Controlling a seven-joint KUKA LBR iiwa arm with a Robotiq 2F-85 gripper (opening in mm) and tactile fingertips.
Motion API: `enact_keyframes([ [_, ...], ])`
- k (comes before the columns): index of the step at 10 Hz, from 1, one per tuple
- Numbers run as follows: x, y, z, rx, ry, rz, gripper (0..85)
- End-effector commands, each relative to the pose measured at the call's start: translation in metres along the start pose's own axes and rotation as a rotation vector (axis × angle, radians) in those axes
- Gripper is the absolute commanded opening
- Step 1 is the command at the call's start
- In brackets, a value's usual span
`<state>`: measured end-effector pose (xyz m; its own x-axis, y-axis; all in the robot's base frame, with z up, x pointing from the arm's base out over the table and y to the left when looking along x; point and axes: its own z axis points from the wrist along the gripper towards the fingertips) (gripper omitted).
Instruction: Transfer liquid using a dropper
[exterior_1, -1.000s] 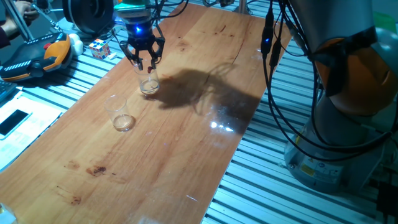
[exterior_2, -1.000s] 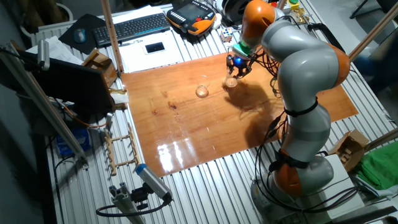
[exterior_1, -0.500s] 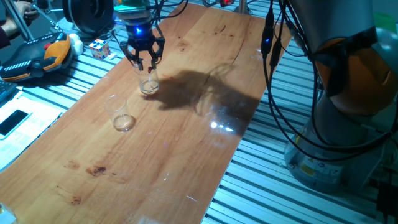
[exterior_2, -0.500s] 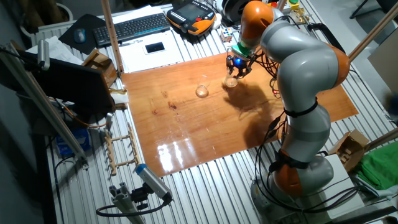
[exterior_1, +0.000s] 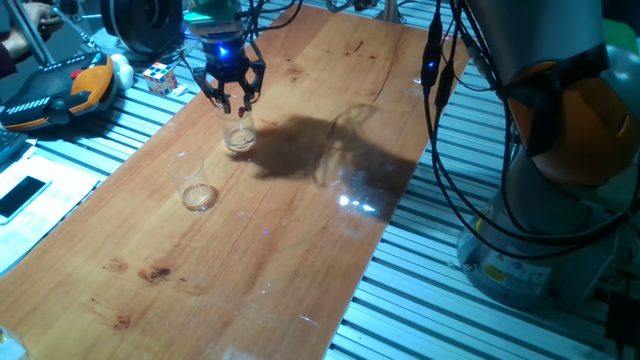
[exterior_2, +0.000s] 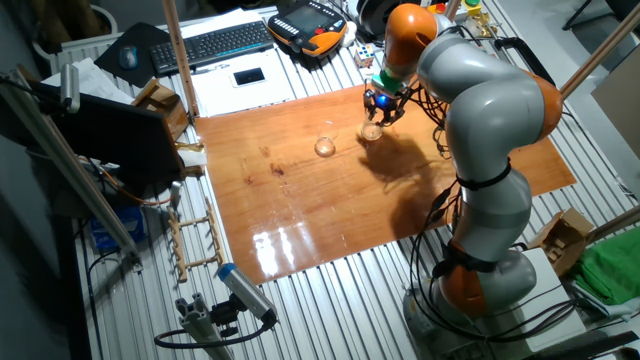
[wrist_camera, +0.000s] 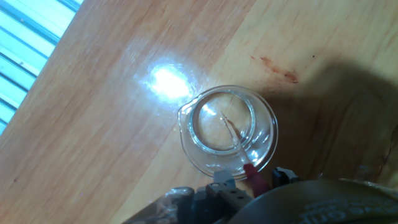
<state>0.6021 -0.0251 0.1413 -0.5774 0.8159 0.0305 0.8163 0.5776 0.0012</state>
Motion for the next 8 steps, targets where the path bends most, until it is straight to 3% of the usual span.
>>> enact_keyframes([
  [1, -0.001, -0.001, 0.001, -0.001, -0.004, -0.006, 39.7],
  [8, -0.005, -0.006, 0.011, -0.016, -0.023, -0.043, 38.3],
])
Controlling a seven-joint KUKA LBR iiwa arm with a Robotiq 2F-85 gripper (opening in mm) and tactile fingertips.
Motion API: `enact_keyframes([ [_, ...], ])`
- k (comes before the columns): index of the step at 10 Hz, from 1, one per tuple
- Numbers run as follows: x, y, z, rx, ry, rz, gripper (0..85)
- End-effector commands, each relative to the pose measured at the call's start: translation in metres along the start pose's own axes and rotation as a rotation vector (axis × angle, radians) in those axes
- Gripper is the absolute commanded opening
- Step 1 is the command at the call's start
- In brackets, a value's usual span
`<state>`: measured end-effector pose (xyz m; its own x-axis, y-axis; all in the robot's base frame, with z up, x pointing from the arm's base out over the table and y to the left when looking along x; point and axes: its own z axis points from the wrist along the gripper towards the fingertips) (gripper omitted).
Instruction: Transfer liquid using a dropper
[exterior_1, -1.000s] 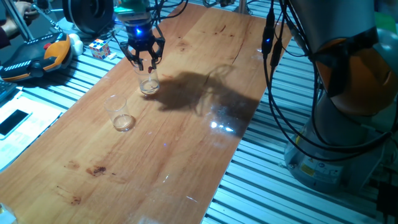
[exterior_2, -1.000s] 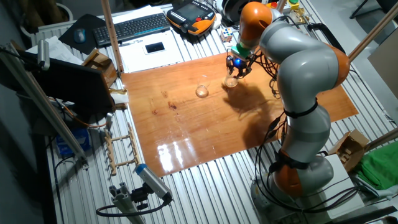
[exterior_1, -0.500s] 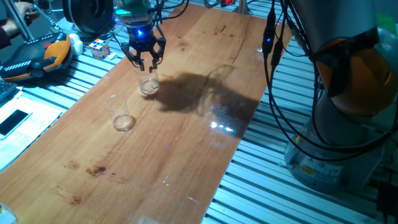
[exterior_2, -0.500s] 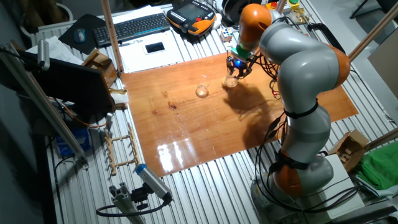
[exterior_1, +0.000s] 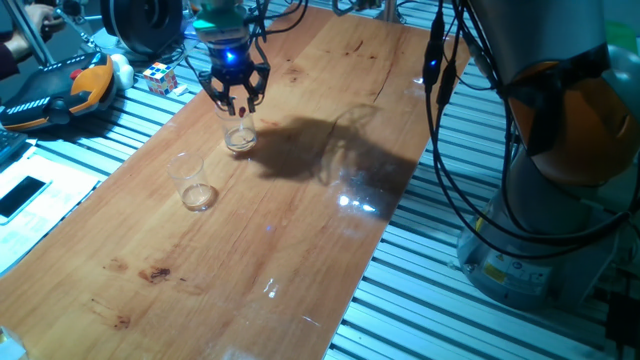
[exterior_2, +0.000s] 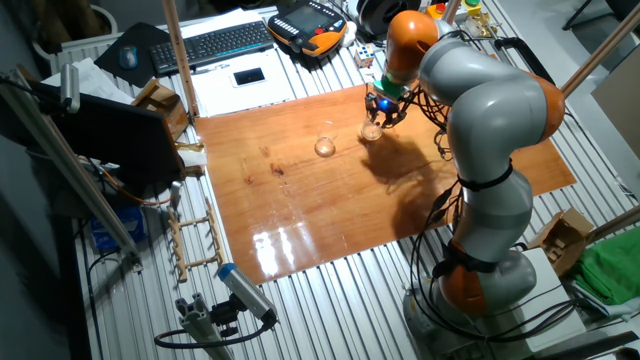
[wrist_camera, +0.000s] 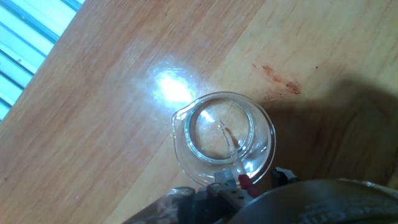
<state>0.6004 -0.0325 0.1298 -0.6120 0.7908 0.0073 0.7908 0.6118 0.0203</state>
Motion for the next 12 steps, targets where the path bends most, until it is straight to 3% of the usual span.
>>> enact_keyframes([
  [1, 0.0000, 0.0002, 0.0012, -0.005, 0.000, 0.002, 36.3],
  [12, -0.0026, -0.0002, 0.0072, -0.018, -0.004, -0.006, 30.0],
])
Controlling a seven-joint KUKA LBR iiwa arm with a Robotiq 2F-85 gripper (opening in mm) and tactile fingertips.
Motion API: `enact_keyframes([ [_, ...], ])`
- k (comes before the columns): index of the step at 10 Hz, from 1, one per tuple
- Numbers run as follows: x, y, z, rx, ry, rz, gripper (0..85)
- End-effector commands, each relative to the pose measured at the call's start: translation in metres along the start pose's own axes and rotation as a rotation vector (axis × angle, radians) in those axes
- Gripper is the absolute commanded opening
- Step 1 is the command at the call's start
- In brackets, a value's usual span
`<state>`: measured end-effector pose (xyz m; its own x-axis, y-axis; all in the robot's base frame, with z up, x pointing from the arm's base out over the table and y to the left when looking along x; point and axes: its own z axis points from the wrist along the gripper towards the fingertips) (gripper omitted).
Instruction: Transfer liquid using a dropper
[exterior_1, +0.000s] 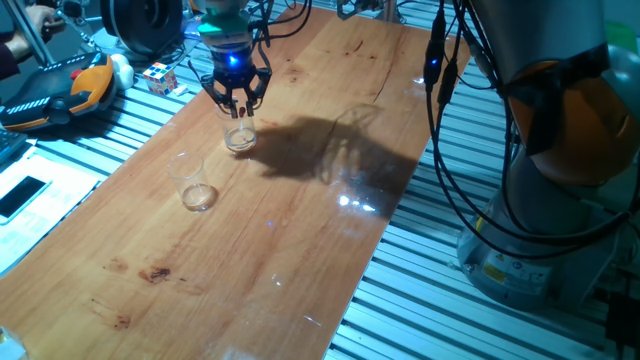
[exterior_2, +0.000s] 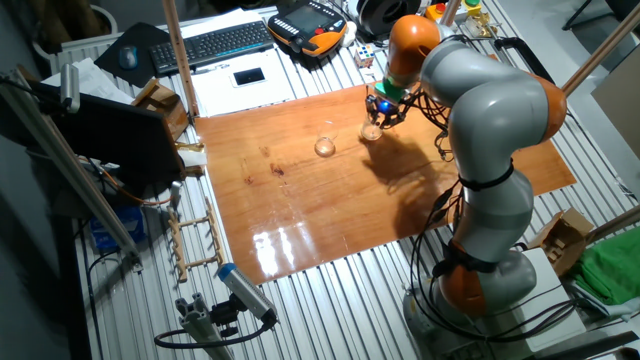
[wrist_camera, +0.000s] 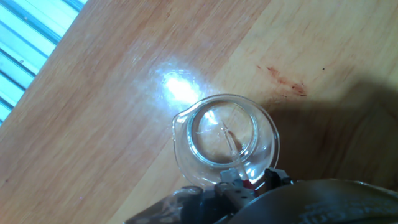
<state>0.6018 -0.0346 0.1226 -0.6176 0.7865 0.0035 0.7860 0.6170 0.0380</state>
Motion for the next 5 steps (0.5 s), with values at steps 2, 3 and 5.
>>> enact_keyframes([
  [2, -0.0013, -0.0008, 0.0002, 0.001, -0.001, -0.004, 28.7],
  [3, -0.0015, -0.0010, 0.0006, 0.000, -0.002, -0.004, 28.0],
  [5, -0.0012, -0.0009, 0.0000, -0.002, -0.003, -0.004, 19.3],
])
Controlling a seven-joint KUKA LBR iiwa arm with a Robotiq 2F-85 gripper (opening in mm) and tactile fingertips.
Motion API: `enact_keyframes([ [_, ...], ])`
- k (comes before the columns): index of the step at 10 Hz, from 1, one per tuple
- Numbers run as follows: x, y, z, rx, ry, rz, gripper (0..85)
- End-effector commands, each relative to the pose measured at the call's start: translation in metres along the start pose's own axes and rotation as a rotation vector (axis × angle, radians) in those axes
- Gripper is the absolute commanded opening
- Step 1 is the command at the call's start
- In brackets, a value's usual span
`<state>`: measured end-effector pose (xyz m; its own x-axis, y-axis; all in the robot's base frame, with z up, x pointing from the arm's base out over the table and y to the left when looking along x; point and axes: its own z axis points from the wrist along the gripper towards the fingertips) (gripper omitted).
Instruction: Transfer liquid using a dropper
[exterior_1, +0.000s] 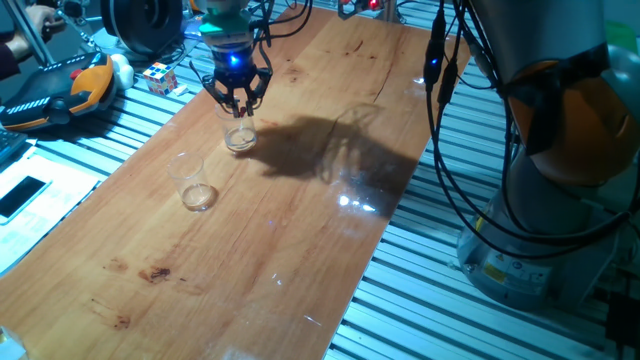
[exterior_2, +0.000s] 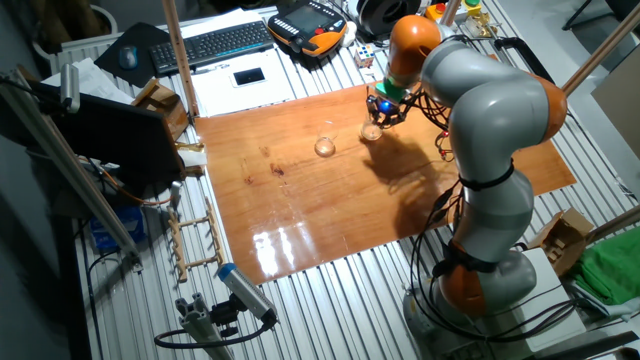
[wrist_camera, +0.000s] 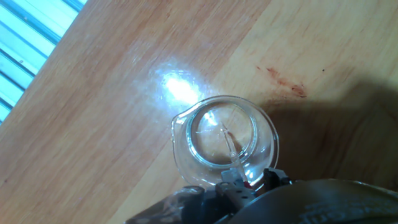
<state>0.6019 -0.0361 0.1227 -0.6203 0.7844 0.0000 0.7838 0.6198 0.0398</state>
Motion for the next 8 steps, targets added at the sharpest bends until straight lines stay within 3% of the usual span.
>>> enact_keyframes([
  [1, 0.0001, -0.0001, -0.0002, 0.001, -0.001, 0.000, 14.0],
  [3, 0.0002, 0.0000, -0.0009, 0.003, -0.004, 0.003, 18.3],
  [8, 0.0016, 0.0007, -0.0090, 0.002, -0.002, 0.014, 16.7],
])
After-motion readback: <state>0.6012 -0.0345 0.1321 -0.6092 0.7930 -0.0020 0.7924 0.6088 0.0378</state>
